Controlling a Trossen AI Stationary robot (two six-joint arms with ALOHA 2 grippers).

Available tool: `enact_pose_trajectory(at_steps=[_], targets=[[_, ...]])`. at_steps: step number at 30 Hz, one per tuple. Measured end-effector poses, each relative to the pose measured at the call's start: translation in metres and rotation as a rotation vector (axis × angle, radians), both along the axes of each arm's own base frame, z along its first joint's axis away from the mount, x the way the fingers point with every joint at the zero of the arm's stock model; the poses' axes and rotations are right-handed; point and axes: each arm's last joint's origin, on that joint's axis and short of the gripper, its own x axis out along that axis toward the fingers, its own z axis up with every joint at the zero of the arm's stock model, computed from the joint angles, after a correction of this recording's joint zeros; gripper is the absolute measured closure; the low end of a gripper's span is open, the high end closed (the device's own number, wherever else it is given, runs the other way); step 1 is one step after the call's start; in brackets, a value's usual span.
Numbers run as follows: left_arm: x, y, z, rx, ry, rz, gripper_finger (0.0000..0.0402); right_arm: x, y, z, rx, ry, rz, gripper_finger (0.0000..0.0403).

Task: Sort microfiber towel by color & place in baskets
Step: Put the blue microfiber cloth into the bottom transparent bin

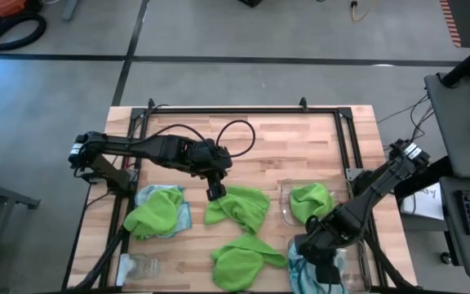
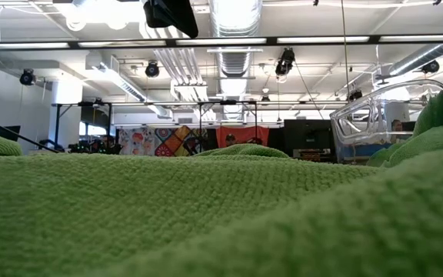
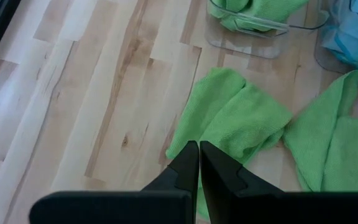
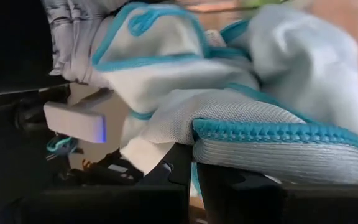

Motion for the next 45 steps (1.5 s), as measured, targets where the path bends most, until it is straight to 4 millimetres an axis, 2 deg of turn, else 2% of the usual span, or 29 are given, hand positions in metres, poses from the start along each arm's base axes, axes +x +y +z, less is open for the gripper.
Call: enact_pose_trajectory(at_steps=[4,10,18,23,30,41,45], targets=[[0.0,0.0,0.0,0.0,0.0,0.0,0.0402,0.003,-0.003,0.0,-0.007,-0.032,0.032,0.039],[0.0,0.0,0.0,0.0,-0.002,0.0,0.0402,0.006,-0.005,0.0,-0.05,-0.18,0.197,0.039],[0.001,0.0,0.001,0.021,-0.009,-0.031,0.0402,0.006,-0.005,0.0,-0.075,-0.295,0.385,0.039],[0.001,0.0,0.001,0.02,-0.008,-0.03,0.0402,0.008,-0.004,0.0,-0.067,-0.3,0.357,0.039],[0.001,0.0,0.001,0.013,-0.013,-0.015,0.0402,0.016,0.001,0.005,-0.032,-0.342,0.201,0.039],[0.001,0.0,0.001,0.012,-0.014,-0.01,0.0402,0.013,0.006,0.006,0.007,-0.36,0.295,0.039],[0.001,0.0,0.001,0.013,-0.014,-0.012,0.0402,0.01,0.005,0.005,-0.001,-0.382,0.386,0.039]])
